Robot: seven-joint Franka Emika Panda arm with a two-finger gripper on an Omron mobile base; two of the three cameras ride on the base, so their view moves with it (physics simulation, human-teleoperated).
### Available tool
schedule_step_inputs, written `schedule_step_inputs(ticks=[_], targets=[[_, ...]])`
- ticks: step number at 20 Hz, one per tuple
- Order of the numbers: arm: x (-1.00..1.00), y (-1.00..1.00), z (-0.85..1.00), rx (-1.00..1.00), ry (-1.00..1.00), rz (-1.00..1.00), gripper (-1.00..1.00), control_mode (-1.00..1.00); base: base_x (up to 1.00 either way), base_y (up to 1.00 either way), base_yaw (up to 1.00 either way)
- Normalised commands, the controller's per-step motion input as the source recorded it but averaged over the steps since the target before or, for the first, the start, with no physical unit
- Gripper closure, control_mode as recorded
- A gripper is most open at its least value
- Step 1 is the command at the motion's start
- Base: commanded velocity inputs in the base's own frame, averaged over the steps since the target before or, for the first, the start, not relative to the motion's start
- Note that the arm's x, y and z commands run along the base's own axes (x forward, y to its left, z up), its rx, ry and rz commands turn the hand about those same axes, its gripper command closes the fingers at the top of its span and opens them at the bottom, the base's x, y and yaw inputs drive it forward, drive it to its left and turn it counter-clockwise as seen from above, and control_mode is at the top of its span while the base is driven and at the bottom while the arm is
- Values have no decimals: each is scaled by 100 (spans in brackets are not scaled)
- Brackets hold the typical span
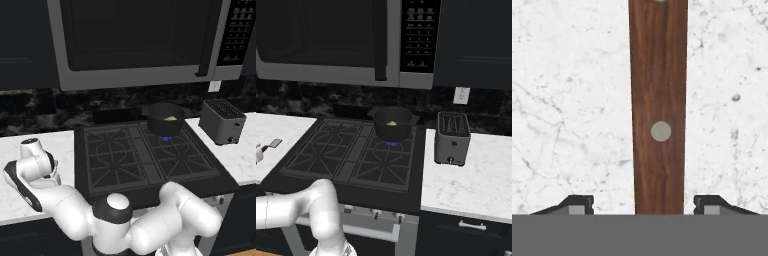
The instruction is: Put the corn and cucumber in the pot. Retrieve the spatula and lightly stir the vegetables in the pot.
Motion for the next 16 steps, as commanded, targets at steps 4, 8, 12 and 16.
schedule_step_inputs(ticks=[4,8,12,16], targets=[[-23,-2,-28,-2,-1,1,100,-100,0,0,0],[-36,-21,17,7,-11,-2,100,-100,0,0,0],[-57,-68,56,31,-12,-15,100,-100,0,0,0],[-49,-87,62,41,-2,-30,100,-100,0,0,0]])
